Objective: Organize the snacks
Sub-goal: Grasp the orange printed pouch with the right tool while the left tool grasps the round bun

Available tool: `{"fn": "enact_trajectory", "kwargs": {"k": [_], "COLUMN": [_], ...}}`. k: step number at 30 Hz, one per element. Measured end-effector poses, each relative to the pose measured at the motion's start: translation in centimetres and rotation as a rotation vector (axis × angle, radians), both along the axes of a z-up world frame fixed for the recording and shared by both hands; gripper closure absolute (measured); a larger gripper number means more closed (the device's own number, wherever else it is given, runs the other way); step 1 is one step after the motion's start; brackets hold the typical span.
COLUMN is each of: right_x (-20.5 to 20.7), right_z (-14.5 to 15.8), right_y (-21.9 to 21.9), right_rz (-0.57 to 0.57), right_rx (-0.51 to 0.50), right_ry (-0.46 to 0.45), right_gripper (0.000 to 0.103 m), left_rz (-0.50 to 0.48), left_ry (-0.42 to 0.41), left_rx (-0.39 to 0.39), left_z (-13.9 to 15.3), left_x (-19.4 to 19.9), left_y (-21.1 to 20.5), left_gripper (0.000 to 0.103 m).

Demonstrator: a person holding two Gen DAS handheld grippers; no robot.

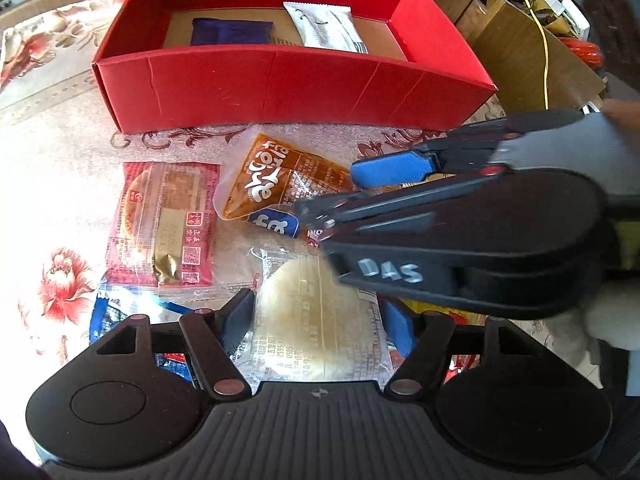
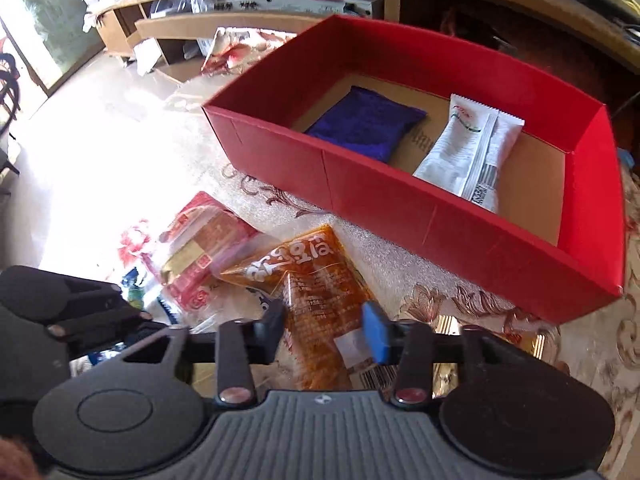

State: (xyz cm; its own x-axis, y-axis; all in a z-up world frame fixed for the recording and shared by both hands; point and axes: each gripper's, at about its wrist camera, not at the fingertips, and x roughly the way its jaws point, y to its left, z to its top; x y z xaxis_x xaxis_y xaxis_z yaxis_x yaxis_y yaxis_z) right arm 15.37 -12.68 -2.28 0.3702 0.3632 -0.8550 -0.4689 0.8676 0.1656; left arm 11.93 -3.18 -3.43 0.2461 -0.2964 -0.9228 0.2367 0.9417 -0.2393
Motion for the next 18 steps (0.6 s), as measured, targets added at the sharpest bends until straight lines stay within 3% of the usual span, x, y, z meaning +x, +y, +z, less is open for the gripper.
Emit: {"fn": "enact_trajectory", "kwargs": {"k": [4,6,8,11,13,18], "right_x": [0.5,1.0,1.7,2.5,2.4,2.1], "right_z": [0.3,0.5,0.1,-1.6,-1.9,-2.4], "right_y": [-0.1,0.3,1.0,1.8,1.7,0.8], "right_rz": [0.017,0.038,0.075,0.139,0.154,0.13], "right_rx": [-0.005,-0.013,-0.027,-0.061,-0.03,0.045], "right_ry": [0.015,-0.011,-0.008,0.026,0.028,0.03], "right_gripper": [0.065,0.057,0.04,0.03,0.02,0.007], "left_rz": [0.002,0.004,0.002,-0.006,-0.008,-0.019], "left_ry": [-0.005,-0.004,0.0,-0.001,0.002,0.009], "left_rx": [0.002,0.001,0.004,0.003,-0.001,-0.016], "left_z": [0.1,0.0,-0.2,-0.2,-0.3,-0.3], "left_x": [-0.4,-0.6,-0.7,-1.0,-0.9,-0.9], "left_y": [0.2,0.3,0.3,0.3,0.3,0.4], "left_gripper": [0.029,0.029,0.028,0.026,0.024,0.021]}}
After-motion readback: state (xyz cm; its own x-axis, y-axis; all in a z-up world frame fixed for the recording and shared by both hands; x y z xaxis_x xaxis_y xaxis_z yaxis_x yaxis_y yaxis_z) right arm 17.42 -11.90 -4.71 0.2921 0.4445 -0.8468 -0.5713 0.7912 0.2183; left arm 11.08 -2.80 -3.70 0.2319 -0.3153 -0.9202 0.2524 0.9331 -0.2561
